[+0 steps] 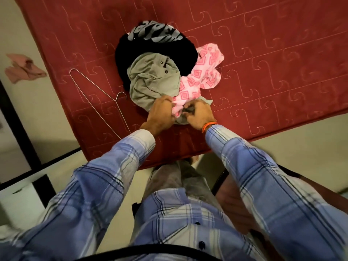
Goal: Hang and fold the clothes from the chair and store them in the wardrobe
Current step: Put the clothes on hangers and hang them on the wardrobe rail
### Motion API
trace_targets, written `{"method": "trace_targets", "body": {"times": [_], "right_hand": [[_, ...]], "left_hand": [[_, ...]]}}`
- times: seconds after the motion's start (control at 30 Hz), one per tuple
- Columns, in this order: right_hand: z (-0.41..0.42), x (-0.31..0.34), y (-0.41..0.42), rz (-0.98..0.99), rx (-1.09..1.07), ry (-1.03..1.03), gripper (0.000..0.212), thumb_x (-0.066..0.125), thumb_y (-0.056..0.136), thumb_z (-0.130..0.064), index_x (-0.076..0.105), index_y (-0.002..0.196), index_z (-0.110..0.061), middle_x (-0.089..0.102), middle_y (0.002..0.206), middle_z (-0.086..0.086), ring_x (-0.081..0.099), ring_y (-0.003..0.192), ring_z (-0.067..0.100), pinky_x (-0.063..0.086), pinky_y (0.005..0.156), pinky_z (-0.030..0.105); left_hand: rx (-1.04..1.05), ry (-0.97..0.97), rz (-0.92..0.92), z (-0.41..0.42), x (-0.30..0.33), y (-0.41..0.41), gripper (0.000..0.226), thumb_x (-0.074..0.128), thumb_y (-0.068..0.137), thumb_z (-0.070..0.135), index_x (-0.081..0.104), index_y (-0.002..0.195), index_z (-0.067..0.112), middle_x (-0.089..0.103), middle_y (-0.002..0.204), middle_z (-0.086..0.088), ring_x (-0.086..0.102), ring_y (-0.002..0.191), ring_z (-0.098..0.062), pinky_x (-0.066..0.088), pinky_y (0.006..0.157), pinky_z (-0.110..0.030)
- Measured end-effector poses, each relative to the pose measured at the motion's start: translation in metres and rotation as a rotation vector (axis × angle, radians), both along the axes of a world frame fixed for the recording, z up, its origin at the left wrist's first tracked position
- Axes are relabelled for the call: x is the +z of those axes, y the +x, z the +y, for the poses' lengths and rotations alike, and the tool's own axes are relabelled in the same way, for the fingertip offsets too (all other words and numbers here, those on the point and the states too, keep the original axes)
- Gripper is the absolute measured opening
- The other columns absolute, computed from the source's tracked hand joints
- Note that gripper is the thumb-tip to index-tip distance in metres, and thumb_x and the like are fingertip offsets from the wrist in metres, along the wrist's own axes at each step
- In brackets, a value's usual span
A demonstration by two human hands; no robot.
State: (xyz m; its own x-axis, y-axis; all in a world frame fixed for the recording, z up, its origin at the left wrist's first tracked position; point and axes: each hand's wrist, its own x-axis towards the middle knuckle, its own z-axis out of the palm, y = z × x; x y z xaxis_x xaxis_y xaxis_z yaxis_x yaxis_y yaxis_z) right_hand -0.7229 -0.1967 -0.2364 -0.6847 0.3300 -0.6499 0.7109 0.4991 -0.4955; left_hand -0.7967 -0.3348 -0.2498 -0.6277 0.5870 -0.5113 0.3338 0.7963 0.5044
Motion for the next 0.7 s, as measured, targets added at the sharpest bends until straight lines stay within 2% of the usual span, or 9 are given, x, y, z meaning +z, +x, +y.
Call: {"method": "trace_targets", "body": {"times": [0.1,0.17,0.3,0.37,0.43,0.5,0.57,0.63,0.7], "right_hand": [[0.008,0.015,0.002,0.056,0.002,0.025,0.028,0.075,0.075,-0.016,0.063,0.101,-0.018,0.059,0.115,0.007,0.059,0.103,0.024,0.044,0.089,0.025],[0.012,0.028,0.005,0.111,0.015,0.039,0.042,0.078,0.073,-0.015,0.056,0.110,-0.015,0.054,0.117,0.008,0.058,0.102,0.024,0.044,0.086,0.025],[0.014,0.057,0.016,0.271,0.034,0.043,0.079,0.085,0.067,-0.017,0.039,0.132,-0.008,0.041,0.131,0.011,0.054,0.109,0.028,0.050,0.093,0.040],[0.015,0.068,0.024,0.367,0.038,0.056,0.088,0.079,0.070,-0.015,0.031,0.143,-0.016,0.038,0.140,0.010,0.055,0.113,0.032,0.051,0.091,0.045],[0.014,0.079,0.035,0.437,0.040,0.024,0.084,0.069,0.076,-0.013,0.027,0.148,-0.027,0.041,0.139,0.009,0.057,0.112,0.031,0.051,0.088,0.044],[0.014,0.085,0.044,0.484,0.113,-0.005,0.073,0.064,0.076,-0.012,0.041,0.144,-0.024,0.052,0.125,0.013,0.058,0.107,0.031,0.048,0.090,0.039],[0.013,0.088,0.052,0.475,0.205,0.035,0.054,0.071,0.076,-0.014,0.060,0.128,-0.012,0.063,0.112,0.017,0.060,0.103,0.034,0.044,0.089,0.033],[0.009,0.095,0.058,0.505,0.219,0.015,0.039,0.075,0.075,-0.021,0.069,0.111,-0.008,0.069,0.101,0.015,0.064,0.092,0.031,0.046,0.083,0.028],[-0.002,0.109,0.064,0.545,0.200,-0.069,0.024,0.078,0.077,-0.019,0.072,0.098,-0.010,0.069,0.084,0.006,0.061,0.073,0.018,0.042,0.073,0.020]], "left_hand": [[0.257,0.109,-0.001,0.003,0.021,0.000,0.017,0.068,0.075,0.003,0.076,0.090,0.004,0.073,0.100,-0.010,0.068,0.094,-0.024,0.052,0.088,-0.029],[0.370,0.153,-0.015,0.009,0.042,0.001,0.011,0.068,0.077,-0.002,0.076,0.083,0.003,0.076,0.089,-0.007,0.070,0.084,-0.014,0.052,0.081,-0.020],[0.472,0.253,-0.045,0.016,0.082,0.014,0.010,0.075,0.078,0.001,0.077,0.079,0.010,0.073,0.078,0.001,0.067,0.075,-0.004,0.053,0.077,-0.016],[0.475,0.298,-0.033,0.017,0.099,0.027,0.013,0.075,0.079,0.002,0.075,0.076,0.015,0.068,0.070,0.008,0.061,0.067,0.003,0.048,0.071,-0.008],[0.494,0.351,0.004,0.013,0.115,0.044,0.017,0.076,0.078,0.005,0.071,0.072,0.020,0.065,0.068,0.011,0.058,0.065,0.006,0.047,0.071,-0.011],[0.536,0.409,0.034,0.006,0.130,0.063,0.017,0.075,0.079,0.006,0.070,0.071,0.020,0.065,0.068,0.012,0.058,0.063,0.005,0.047,0.070,-0.017],[0.555,0.454,0.061,-0.002,0.143,0.081,0.011,0.075,0.081,0.008,0.071,0.076,0.016,0.066,0.071,0.010,0.058,0.064,0.004,0.048,0.067,-0.017],[0.543,0.507,0.096,-0.015,0.155,0.099,0.007,0.077,0.080,0.011,0.071,0.082,0.012,0.067,0.077,0.006,0.061,0.069,-0.004,0.049,0.067,-0.019],[0.561,0.577,0.119,-0.033,0.166,0.115,0.023,0.083,0.073,0.017,0.068,0.089,0.011,0.066,0.086,0.005,0.063,0.077,-0.009,0.050,0.070,-0.018]]}}
